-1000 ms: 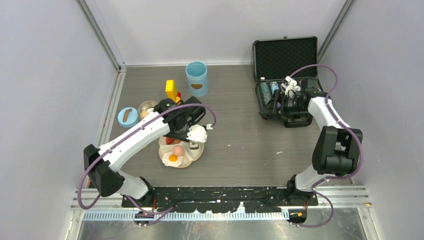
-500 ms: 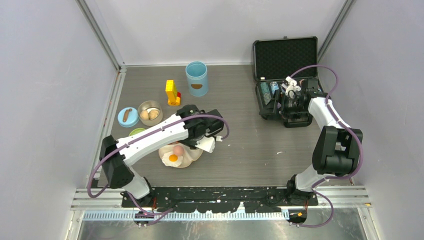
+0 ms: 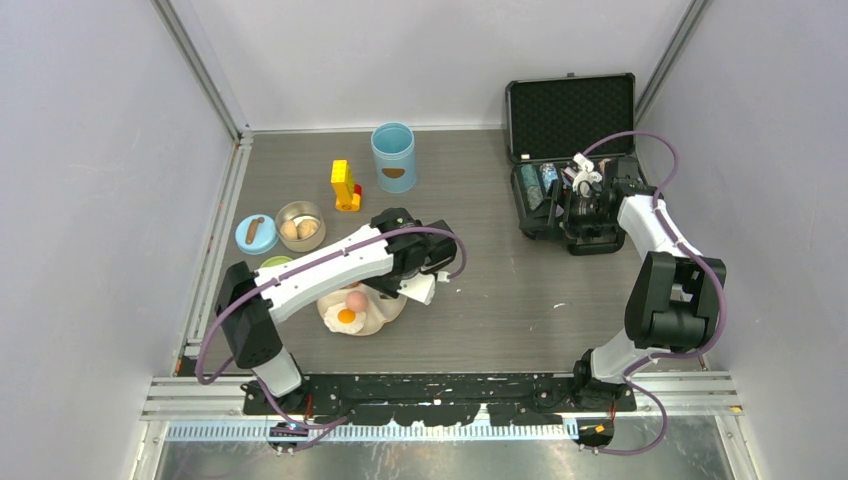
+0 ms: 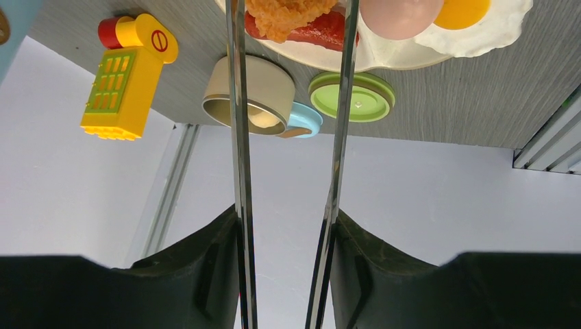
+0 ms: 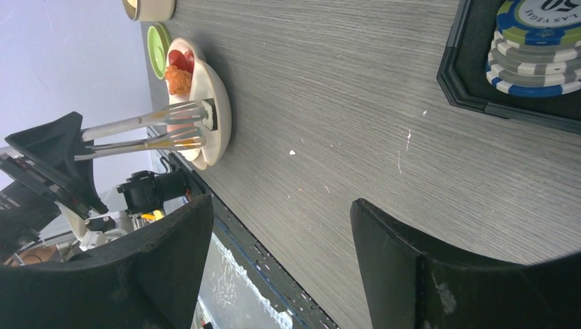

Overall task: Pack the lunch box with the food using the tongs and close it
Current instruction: Pick up the fake food from the plate.

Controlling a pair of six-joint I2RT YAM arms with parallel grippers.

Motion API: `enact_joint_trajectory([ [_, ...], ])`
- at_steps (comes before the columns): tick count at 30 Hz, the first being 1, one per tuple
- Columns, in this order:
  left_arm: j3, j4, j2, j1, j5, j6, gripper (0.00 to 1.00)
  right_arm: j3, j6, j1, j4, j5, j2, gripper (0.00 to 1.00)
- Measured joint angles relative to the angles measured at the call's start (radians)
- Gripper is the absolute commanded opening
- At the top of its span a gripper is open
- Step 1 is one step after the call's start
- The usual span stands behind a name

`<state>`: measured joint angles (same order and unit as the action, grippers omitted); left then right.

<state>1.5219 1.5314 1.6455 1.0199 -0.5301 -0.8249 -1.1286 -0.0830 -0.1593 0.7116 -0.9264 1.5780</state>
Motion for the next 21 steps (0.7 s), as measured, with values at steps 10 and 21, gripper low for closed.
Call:
enact_joint_trajectory([
  [10, 0.0, 0.0, 0.039, 0.0, 0.008, 0.006, 0.43, 0.0, -0.001, -0.001, 0.0, -0.006, 0.0, 0.78],
  [21, -0.002, 0.006, 0.051, -0.002, 0.007, 0.007, 0.46, 0.0, -0.002, -0.002, 0.0, -0.014, 0.0, 0.78],
])
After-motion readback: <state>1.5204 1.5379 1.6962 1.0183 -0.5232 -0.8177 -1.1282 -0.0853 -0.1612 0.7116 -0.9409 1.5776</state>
